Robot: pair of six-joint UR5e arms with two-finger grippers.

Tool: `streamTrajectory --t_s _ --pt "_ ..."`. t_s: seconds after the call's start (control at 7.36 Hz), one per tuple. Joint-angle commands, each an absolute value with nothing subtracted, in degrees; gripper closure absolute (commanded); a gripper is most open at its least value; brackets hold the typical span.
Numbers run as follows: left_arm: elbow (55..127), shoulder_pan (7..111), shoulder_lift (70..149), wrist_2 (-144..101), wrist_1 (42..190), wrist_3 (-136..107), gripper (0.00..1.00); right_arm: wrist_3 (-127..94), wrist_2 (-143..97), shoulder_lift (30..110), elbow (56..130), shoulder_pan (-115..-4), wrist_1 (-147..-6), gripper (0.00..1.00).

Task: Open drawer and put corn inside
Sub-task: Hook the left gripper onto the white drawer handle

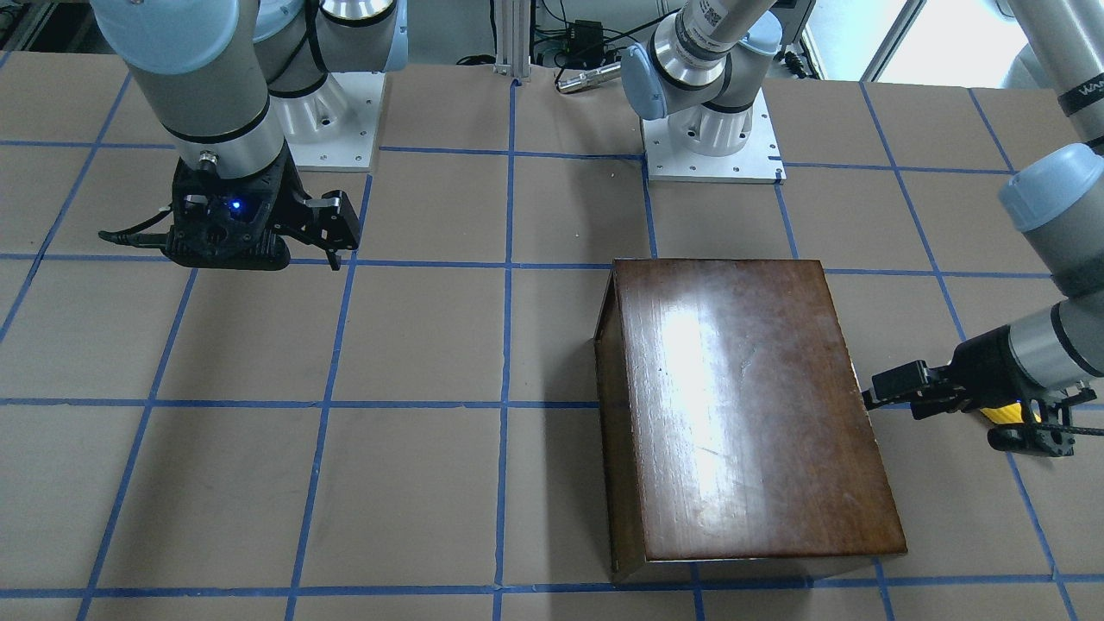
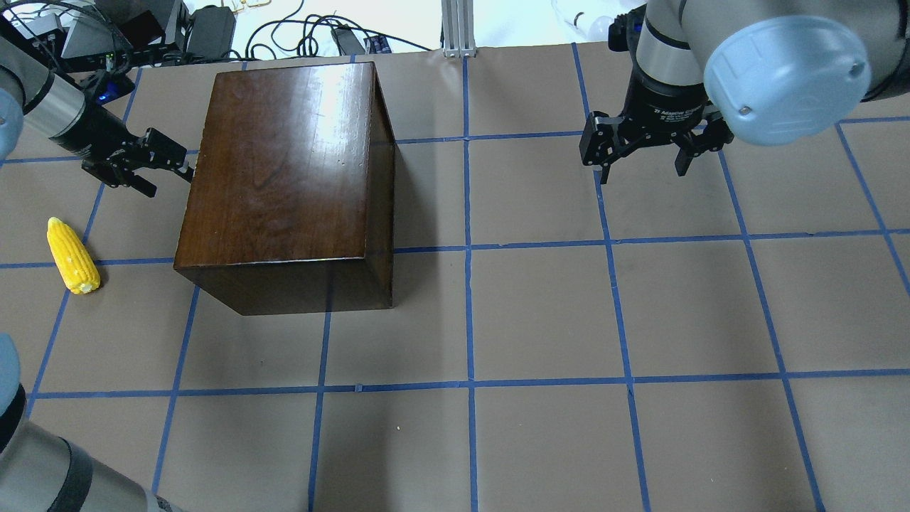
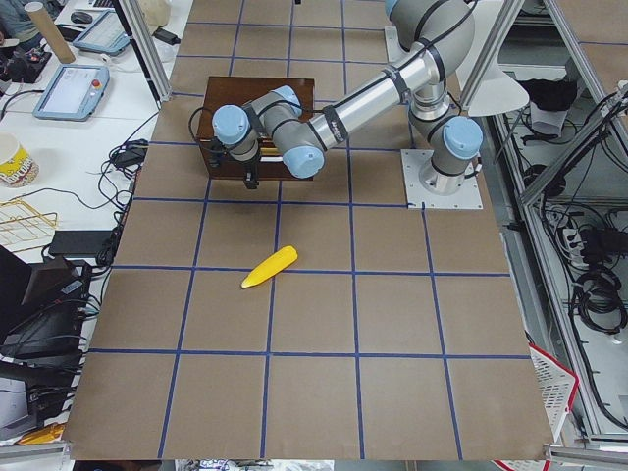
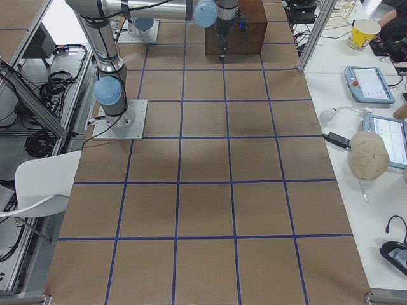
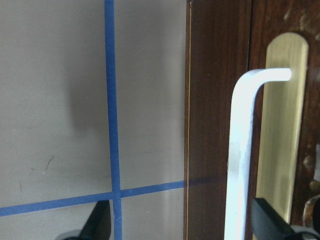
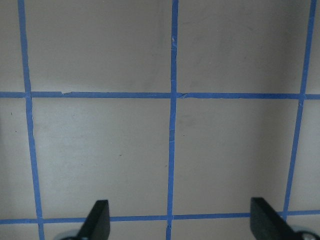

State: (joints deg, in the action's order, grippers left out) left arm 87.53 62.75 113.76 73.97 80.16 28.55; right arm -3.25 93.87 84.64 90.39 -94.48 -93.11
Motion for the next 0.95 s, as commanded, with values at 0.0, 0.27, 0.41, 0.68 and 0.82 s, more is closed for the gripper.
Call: streamTrajectory --t_s 0.0,0.27,0.41,0.68,0.82 --pt "87.54 62.84 113.82 73.04 80.24 28.3 0.0 -3.25 93.87 84.64 90.35 -94.48 -93.16 0.0" --pt "87.63 62.93 114.43 72.86 80.24 28.39 0.0 -3.25 93.87 84.64 90.35 -94.48 -93.08 0.0" --pt "87.63 62.93 114.78 72.77 80.24 28.39 0.0 -3.25 93.87 84.64 90.35 -94.48 -93.08 0.0" --pt "88.32 62.93 115.4 72.69 80.16 28.3 0.0 -3.25 93.87 84.64 90.35 -94.48 -93.08 0.0" --pt "89.11 62.93 115.57 72.6 79.63 28.3 0.0 -3.25 93.87 84.73 90.35 -94.48 -93.08 0.0"
